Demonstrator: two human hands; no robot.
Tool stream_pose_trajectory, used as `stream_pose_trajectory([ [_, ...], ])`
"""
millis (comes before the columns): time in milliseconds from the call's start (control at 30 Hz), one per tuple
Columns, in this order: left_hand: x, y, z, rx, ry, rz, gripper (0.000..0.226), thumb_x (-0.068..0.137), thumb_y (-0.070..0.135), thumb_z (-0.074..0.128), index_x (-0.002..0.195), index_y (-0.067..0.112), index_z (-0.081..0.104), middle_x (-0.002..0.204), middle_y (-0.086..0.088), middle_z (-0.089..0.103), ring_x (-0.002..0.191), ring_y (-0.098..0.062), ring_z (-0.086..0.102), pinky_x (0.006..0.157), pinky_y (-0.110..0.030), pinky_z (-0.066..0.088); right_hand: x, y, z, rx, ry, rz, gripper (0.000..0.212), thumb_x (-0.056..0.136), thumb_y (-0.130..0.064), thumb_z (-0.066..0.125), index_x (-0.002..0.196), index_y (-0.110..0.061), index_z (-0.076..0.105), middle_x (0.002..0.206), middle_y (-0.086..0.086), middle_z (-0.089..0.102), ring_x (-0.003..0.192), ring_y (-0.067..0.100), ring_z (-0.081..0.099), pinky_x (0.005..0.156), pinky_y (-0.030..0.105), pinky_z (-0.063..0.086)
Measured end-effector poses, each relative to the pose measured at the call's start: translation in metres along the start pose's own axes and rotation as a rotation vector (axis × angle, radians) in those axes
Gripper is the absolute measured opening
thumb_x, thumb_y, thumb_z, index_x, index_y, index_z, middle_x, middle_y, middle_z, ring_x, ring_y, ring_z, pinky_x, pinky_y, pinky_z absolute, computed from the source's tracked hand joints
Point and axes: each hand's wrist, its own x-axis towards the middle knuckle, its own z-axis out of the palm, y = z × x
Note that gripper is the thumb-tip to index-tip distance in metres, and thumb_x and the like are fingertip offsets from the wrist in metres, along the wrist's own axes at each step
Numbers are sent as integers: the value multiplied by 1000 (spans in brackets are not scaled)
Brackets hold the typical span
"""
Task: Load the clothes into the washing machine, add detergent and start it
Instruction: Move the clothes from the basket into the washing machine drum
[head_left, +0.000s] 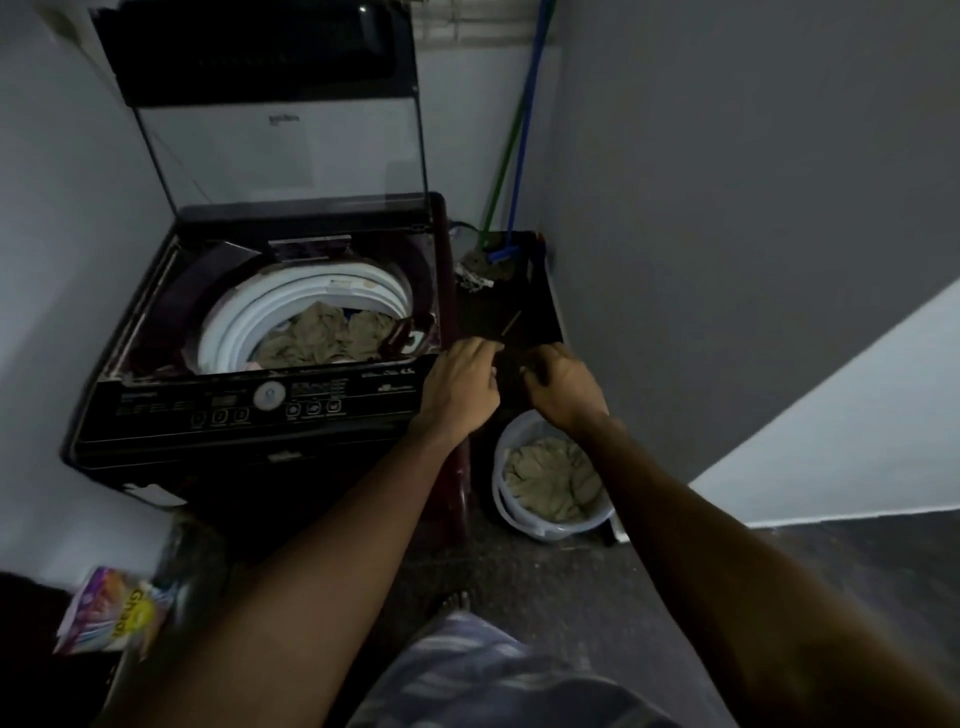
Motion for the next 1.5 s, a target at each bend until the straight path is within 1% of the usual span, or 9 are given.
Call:
stream_pose_trajectory([
  [100,0,13,25,-2,-54,7,41,96,14,48,137,16,50,133,-1,54,128,-19,46,104,-33,40,-12,25,-1,6,12,49,27,93,-26,52,112,-9,61,113,10,58,102,27,57,80,34,48],
  [333,10,21,88,2,-211,11,53,98,18,48,149,14,35,155,-2,36,146,-19,25,118,-35,25,-20,81,9,0,-24,155,36,93,-26,53,124,-9,54,122,12,57,112,30,55,89,38,49],
  [500,24,23,126,-7,-293,30,54,95,14,50,147,13,38,152,-4,40,144,-20,29,118,-34,24,-12,113,19,3,-38,215,37,92,-24,55,124,-8,52,122,14,55,106,35,58,81,39,48],
  [733,37,27,162,2,-379,9,57,91,16,54,146,13,38,149,-5,43,139,-20,37,115,-36,30,-18,151,31,17,-133,359,52,93,-29,53,140,-11,40,138,13,49,123,30,50,99,42,45],
  [900,44,22,200,-13,-395,-50,56,88,18,56,143,16,42,144,-4,48,135,-20,42,112,-33,34,-15,187,51,-15,-203,415,56,93,-33,51,144,-15,34,144,12,44,128,31,46,100,42,45],
  [1067,36,-2,302,-48,-419,-122,49,87,19,56,136,13,50,135,-5,56,128,-23,49,105,-34,36,-8,269,129,-68,-381,374,57,94,-33,51,145,-14,35,143,12,44,126,30,48,100,38,44],
  [1233,26,-36,424,-43,-490,-87,51,90,17,51,140,7,47,141,-11,51,133,-29,44,110,-40,33,-1,366,233,-120,-463,372,58,94,-35,49,147,-19,32,149,6,39,133,25,42,103,34,40],
  [1400,15,-67,521,-23,-516,-75,52,96,26,49,145,8,43,149,-13,43,140,-29,37,114,-40,27,21,451,315,-230,-655,315,61,98,-37,42,152,-23,19,158,6,22,144,24,23,116,32,21],
  [1500,10,-83,571,-83,-546,-117,56,98,26,49,149,6,34,155,-15,34,146,-29,27,118,-34,15,39,490,355,-352,-720,282,64,95,-40,47,151,-24,22,154,10,28,139,31,32,112,38,31],
])
